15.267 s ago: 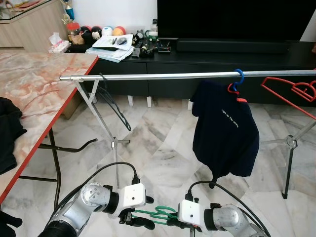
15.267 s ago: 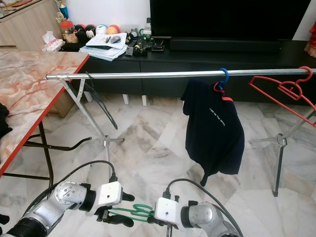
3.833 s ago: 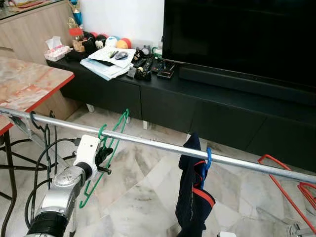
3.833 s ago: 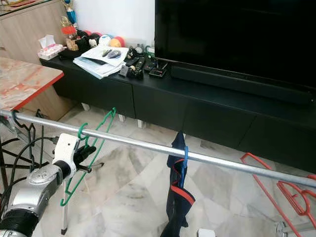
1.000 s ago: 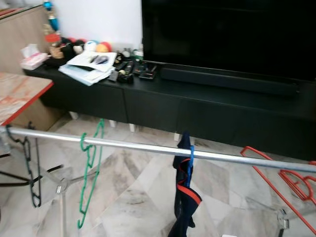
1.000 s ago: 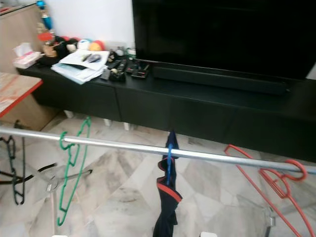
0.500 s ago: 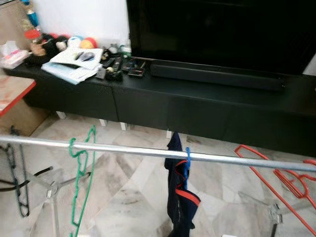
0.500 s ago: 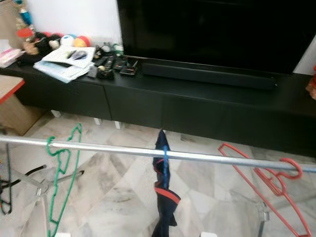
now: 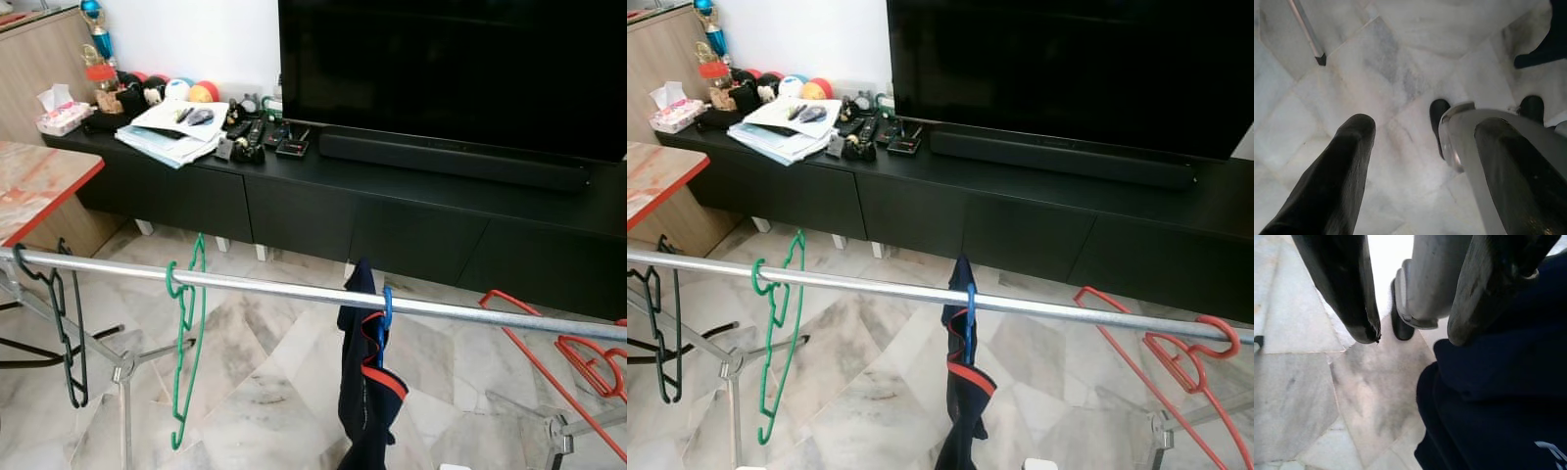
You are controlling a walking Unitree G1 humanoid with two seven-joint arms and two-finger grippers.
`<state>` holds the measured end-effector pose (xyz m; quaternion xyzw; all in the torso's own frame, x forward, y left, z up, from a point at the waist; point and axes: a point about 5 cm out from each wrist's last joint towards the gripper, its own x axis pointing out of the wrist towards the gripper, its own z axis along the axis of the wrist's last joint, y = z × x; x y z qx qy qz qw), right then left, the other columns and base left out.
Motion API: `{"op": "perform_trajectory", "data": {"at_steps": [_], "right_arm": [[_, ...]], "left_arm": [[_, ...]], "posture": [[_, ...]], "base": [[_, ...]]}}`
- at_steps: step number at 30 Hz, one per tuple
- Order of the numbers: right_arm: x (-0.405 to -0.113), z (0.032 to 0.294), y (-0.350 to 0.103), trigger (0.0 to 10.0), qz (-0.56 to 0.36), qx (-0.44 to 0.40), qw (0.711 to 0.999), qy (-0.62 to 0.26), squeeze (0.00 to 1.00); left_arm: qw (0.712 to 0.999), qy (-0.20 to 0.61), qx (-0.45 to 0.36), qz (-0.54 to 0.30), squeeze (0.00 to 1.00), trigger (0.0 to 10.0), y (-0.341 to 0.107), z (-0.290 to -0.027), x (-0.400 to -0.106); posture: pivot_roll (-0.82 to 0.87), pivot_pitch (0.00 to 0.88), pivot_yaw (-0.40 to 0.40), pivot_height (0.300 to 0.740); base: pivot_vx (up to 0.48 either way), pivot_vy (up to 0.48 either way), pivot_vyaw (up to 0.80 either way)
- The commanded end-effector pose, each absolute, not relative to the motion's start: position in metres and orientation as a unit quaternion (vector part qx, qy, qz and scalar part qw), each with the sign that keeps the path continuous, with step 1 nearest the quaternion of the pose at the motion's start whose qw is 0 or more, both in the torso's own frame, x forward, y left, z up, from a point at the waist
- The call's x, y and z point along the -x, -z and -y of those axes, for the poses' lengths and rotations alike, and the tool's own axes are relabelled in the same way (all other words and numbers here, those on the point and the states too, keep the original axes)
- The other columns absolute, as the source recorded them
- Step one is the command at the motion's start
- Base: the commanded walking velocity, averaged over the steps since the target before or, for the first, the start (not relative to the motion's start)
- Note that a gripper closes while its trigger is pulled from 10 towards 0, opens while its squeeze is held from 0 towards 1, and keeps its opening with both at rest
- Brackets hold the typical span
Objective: Hang hanger
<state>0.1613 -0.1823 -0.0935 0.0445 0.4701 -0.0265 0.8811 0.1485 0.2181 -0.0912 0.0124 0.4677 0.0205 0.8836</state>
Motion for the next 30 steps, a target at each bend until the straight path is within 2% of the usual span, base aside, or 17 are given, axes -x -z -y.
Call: {"op": "perform_trajectory", "data": {"at_steps": [1,3,21,27,30], "right_arm": [[-0.1565,0.1819,0.0956,10.0,-0.477,-0.052,0.877,0.032,0.0],[-0.1569,0.1819,0.0955,10.0,-0.477,-0.049,0.877,0.03,0.0],[-0.1595,0.1816,0.0943,10.0,-0.471,-0.05,0.88,0.038,0.0],[-0.1596,0.1817,0.0943,10.0,-0.47,-0.053,0.88,0.037,0.0],[-0.16,0.1817,0.094,10.0,-0.469,-0.051,0.881,0.036,0.0]], "left_arm": [[0.877,-0.018,-0.017,-0.48,0.0,10.0,0.0938,-0.2186,-0.1423],[0.877,-0.018,-0.016,-0.48,0.0,10.0,0.094,-0.2186,-0.1418],[0.873,-0.021,-0.011,-0.486,0.0,10.0,0.0956,-0.219,-0.1378],[0.872,-0.022,-0.009,-0.489,0.0,10.0,0.0963,-0.2191,-0.136],[0.872,-0.022,-0.008,-0.49,0.0,10.0,0.0964,-0.219,-0.1358]], "posture": [[-0.03,0.092,0.025,0.721],[-0.03,0.092,0.025,0.721],[-0.03,0.092,0.025,0.721],[-0.03,0.093,0.024,0.721],[-0.03,0.093,0.024,0.721]], "base": [[0.0,0.0,-0.79],[0.0,0.0,-0.79],[-0.23,0.0,0.0],[-0.277,0.0,-0.76],[-0.279,0.0,0.0]]}}
